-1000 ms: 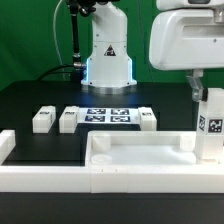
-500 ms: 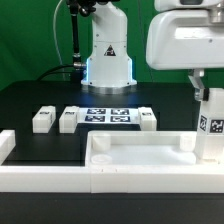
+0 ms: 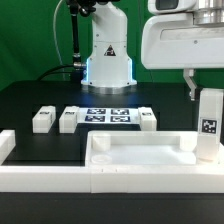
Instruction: Assemble desk
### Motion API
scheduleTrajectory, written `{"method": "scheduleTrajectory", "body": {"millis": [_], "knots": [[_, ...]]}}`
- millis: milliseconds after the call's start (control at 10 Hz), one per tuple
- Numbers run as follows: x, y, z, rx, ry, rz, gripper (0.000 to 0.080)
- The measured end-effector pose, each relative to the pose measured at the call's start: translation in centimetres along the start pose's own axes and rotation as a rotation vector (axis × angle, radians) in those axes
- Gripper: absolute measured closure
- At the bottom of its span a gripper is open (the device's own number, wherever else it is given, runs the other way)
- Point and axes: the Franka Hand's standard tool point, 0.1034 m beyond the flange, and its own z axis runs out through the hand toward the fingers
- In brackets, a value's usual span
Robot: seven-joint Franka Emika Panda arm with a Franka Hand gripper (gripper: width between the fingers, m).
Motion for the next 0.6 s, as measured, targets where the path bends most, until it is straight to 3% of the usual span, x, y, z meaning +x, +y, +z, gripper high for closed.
{"method": "scheduleTrajectory", "body": {"millis": [300, 600], "knots": [[0.08, 0.16, 0.02, 0.006, -0.005, 0.196, 0.0510], [-0.26, 0.53, 0.03, 0.041, -0.023, 0.563, 0.0510]]}}
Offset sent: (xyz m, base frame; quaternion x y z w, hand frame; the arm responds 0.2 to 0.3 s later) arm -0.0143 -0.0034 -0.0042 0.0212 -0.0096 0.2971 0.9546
